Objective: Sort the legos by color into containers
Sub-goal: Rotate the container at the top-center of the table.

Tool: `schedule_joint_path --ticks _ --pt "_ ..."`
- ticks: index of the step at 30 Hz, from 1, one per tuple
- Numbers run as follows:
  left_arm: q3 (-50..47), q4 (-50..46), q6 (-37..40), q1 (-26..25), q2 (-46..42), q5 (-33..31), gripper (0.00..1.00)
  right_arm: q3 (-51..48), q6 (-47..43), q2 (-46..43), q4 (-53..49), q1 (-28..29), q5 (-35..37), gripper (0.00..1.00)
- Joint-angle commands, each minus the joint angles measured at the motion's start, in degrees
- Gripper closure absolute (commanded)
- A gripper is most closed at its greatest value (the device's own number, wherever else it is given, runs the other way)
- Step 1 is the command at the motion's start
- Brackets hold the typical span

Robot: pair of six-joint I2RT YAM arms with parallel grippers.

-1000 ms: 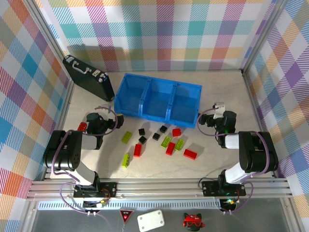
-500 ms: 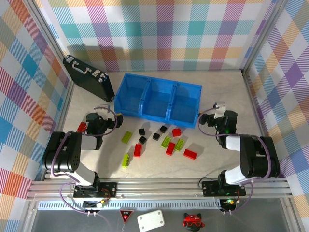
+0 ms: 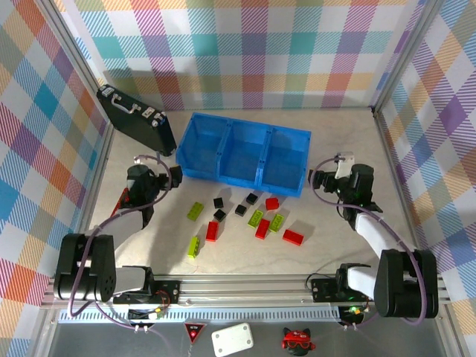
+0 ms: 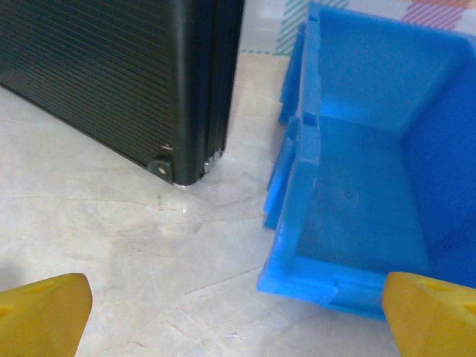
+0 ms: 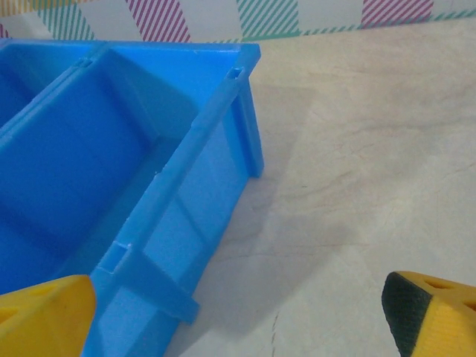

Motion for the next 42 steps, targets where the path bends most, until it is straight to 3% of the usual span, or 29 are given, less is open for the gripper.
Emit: schedule_joint_path --ticks 1,9,14,19,23,30,42 --pt "3.64 -14.11 -5.9 -0.84 -3.1 -3.05 0.01 2.9 4.81 -2.03 -13.46 0.24 -4.46 0.02" --pt "12.59 -32.84 -10.59 -0.93 -7.63 5.98 0.02 3.49 11.77 -6.47 -25.58 2.41 -9.83 0.06" --pt "17.76 -42.17 -9.69 -0.93 -11.24 10.23 0.03 1.08 15.86 -6.5 -25.19 2.81 -9.54 0.08" --pt "22.55 -49.13 -7.46 -0.93 -14.47 13.4 0.03 1.56 17.85 -1.1 -24.77 2.94 -10.11 0.13" --pt "25.01 -52.4 -3.68 -0.93 -17.01 14.85 0.03 2.16 19.72 2.81 -23.5 2.99 -8.32 0.17" --pt "24.35 -55.0 4.49 -0.84 -19.56 11.95 0.03 5.35 20.9 7.76 -21.66 2.97 -3.2 0.22" --pt "17.72 -51.3 6.34 -0.85 -23.51 9.5 0.01 14.24 22.5 18.02 -21.52 2.99 -3.58 0.23"
